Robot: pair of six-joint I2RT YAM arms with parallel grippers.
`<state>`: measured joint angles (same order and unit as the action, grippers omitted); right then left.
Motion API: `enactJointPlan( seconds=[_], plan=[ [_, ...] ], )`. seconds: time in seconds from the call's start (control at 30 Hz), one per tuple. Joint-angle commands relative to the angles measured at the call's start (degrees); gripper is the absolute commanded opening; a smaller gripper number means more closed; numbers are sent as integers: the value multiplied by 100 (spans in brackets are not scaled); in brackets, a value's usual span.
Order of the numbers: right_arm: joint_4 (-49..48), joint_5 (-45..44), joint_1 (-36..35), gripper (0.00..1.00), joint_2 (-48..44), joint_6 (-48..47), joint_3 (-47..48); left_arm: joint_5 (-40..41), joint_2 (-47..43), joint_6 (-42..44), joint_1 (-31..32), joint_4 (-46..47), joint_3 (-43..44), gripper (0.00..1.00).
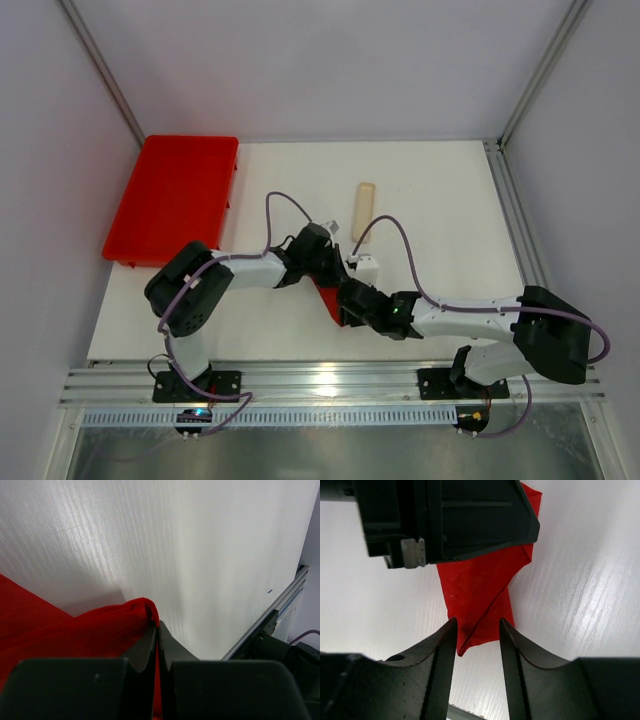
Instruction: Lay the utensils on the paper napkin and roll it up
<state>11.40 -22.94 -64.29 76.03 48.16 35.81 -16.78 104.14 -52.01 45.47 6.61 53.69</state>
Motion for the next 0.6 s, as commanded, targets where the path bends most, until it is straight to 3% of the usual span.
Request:
enactJointPlan(
  seconds=[0.0,0.13,0.17,0.27,0.57],
  plan=[
    [-208,-132,-22,42,166,-17,224,-98,10,121,49,130,229,0],
    [-86,-211,-22,33,254,70,224,-98,10,147,58,95,247,0],
    [-50,-228,-22,21,246,105,216,-98,19,156,58,95,256,0],
    [-6,-237,-22,5,211,167,145,-107,36,165,58,60,300,0],
    [117,-158,-31,4,360,299,128,-28,151,261,58,-98,510,0]
  ],
)
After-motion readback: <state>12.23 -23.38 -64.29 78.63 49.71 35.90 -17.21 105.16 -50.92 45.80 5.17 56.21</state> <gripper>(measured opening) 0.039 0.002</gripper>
